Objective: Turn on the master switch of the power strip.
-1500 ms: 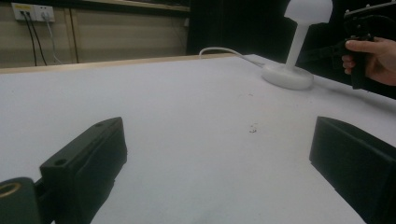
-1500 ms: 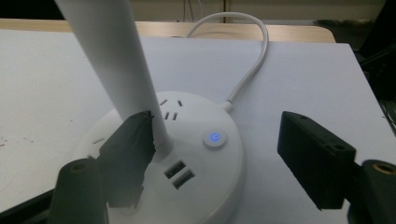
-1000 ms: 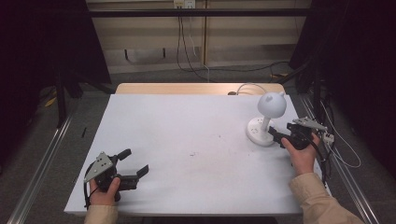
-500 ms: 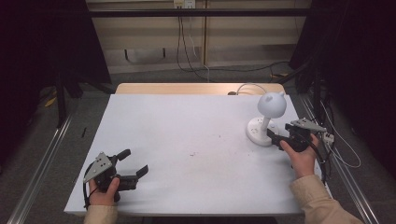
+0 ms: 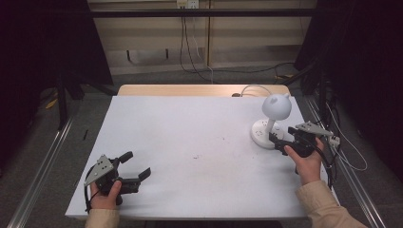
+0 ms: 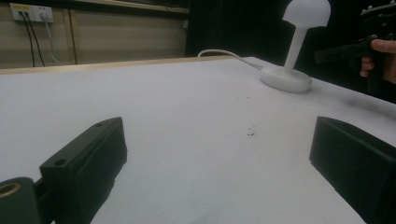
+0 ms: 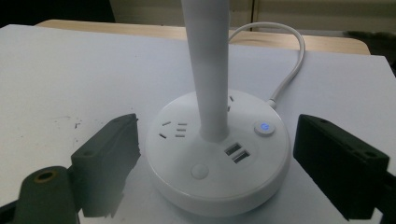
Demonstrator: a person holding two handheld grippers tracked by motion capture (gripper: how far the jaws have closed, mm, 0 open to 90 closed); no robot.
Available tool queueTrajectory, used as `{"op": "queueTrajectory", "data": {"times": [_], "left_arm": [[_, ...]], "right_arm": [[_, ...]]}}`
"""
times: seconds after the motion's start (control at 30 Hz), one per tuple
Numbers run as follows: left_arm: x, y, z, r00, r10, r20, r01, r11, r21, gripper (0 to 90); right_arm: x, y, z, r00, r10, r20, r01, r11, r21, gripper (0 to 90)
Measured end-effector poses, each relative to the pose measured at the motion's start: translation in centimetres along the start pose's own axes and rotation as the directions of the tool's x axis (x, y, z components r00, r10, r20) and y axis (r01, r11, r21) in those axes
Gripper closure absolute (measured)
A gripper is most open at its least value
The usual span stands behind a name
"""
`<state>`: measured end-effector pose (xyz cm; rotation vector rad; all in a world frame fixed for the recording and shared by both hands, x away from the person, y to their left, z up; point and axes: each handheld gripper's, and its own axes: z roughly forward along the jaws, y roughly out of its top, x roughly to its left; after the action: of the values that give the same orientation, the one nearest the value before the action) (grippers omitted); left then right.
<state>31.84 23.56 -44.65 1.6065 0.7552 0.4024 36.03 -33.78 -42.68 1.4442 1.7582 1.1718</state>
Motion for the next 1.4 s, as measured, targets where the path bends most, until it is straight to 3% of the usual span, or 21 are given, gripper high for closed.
{"op": "queueTrajectory", "data": {"times": [1.4], "left_arm": [[0.0,0.0,-0.1,1.0,-0.001,-0.006,0.001,1.0,0.004,3.5]], "right_arm": [[2.5,-2.2,-2.5,0.9939,-0.011,-0.109,0.008,0.999,-0.031,14.2]]}}
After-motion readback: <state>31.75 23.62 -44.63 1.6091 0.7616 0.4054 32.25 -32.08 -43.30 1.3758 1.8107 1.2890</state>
